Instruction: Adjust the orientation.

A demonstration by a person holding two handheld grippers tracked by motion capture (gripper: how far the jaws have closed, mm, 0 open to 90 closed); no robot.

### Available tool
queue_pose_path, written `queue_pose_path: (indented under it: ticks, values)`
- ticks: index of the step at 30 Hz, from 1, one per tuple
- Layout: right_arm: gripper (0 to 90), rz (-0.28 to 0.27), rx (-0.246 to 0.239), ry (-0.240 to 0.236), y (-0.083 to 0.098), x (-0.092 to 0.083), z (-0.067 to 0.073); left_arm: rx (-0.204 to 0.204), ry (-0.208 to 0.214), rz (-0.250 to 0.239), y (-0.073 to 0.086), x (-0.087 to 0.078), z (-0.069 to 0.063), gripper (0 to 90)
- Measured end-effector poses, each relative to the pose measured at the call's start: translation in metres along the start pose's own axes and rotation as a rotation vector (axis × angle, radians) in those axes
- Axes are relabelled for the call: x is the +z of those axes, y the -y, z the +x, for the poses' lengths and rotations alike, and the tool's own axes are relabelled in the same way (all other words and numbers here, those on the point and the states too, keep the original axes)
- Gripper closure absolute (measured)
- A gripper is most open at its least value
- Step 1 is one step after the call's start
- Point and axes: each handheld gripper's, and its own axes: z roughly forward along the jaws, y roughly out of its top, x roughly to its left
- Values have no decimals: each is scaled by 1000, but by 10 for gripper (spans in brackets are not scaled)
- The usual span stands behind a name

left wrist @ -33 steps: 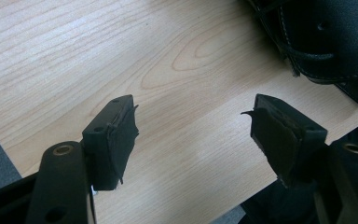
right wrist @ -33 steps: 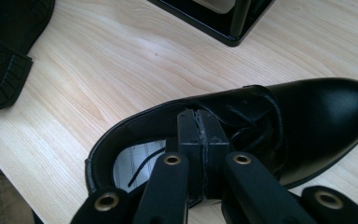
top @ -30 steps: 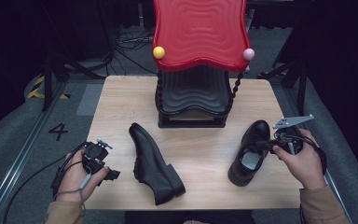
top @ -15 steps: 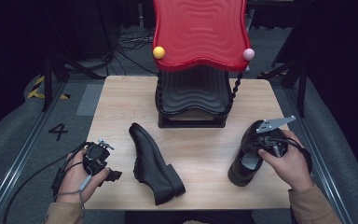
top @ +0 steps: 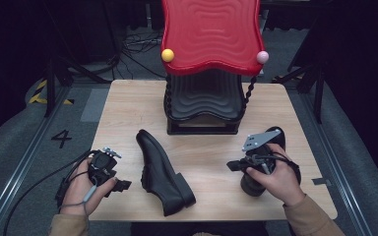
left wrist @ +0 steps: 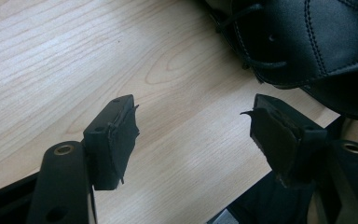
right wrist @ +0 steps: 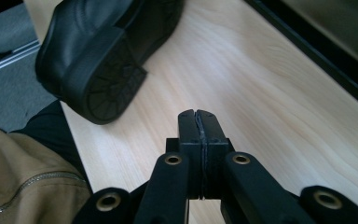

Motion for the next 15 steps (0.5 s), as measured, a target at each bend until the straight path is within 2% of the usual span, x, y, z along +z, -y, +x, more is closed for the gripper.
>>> queue_pose_path:
  ticks: [6,10,11,15]
  values:
    - [900,31,-63,-59,-13,31,20,-2,-3,4,4,0,1,317]
    - [900,36,-85,-88,-19,45,28,-11,1,0,5,1,1,302]
    - [900,49,-100,-102,-22,53,33,-11,2,0,5,1,1,302]
    - [900,59,-128,-133,-27,68,45,-11,2,-5,4,1,1,301]
